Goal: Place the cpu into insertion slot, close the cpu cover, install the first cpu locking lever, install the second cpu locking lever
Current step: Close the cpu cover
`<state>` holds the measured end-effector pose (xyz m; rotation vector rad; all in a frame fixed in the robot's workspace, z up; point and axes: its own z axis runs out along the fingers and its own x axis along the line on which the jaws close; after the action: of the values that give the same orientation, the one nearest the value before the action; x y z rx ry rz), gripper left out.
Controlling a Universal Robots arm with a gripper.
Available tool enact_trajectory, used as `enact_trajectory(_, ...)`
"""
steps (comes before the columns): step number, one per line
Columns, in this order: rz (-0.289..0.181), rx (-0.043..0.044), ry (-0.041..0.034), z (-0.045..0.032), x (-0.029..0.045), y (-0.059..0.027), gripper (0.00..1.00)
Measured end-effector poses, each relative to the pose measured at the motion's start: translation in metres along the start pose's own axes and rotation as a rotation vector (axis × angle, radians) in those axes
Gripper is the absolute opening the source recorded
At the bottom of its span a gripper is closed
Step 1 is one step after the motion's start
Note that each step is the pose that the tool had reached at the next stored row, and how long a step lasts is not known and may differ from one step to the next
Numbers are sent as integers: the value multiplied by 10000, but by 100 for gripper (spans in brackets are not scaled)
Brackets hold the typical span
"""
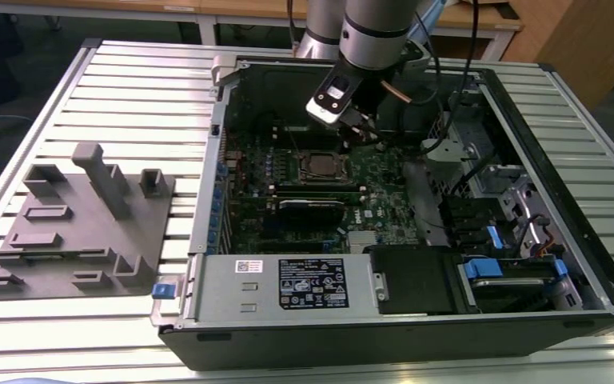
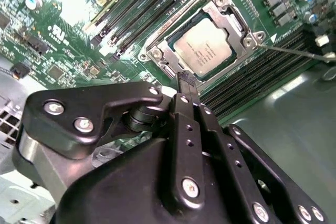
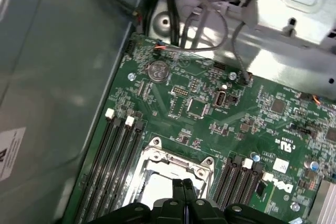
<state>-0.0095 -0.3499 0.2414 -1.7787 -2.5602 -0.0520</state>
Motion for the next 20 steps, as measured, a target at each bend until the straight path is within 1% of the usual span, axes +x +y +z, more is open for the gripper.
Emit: enact_trajectory(20, -3171, 123, 44, 8, 0, 0, 11)
